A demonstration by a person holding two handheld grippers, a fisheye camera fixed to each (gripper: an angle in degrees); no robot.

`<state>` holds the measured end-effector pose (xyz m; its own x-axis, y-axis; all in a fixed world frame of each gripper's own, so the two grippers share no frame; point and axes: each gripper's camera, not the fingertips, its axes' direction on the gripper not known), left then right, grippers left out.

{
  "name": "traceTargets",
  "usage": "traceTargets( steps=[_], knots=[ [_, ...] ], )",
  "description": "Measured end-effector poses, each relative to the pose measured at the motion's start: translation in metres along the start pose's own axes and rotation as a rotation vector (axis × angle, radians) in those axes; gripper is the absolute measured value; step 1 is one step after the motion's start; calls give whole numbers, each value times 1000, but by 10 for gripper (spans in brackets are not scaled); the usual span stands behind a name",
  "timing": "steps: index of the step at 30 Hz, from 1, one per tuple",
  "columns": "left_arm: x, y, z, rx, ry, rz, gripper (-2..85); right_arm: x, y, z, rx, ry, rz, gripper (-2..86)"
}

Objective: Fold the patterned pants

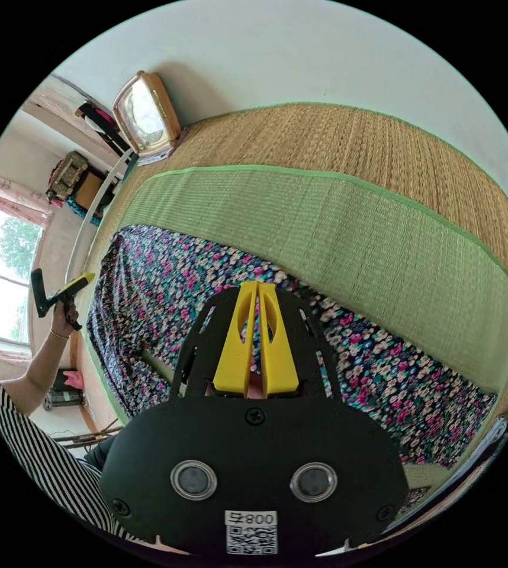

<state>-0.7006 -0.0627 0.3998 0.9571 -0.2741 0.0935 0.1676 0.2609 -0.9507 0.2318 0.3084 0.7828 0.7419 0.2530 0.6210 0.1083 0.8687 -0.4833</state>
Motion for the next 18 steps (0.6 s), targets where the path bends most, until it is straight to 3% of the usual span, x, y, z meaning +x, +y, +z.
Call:
traceTargets(
  steps=[5,8,10,18],
  knots=[
    [-6,52,-9,-118,-137,-75,1,-107,74,36,-160,-230,-267,1],
    [-12,61,1,-200,-222,-90,1,-163,110,75,-294,-217,-403,0],
    [-19,65,-1,-166,-173,-126,1,-180,125,96,-344,-142,-441,0],
    [-22,69,0,-149,-163,-177,1,-183,154,97,-328,-221,-404,1]
  ],
)
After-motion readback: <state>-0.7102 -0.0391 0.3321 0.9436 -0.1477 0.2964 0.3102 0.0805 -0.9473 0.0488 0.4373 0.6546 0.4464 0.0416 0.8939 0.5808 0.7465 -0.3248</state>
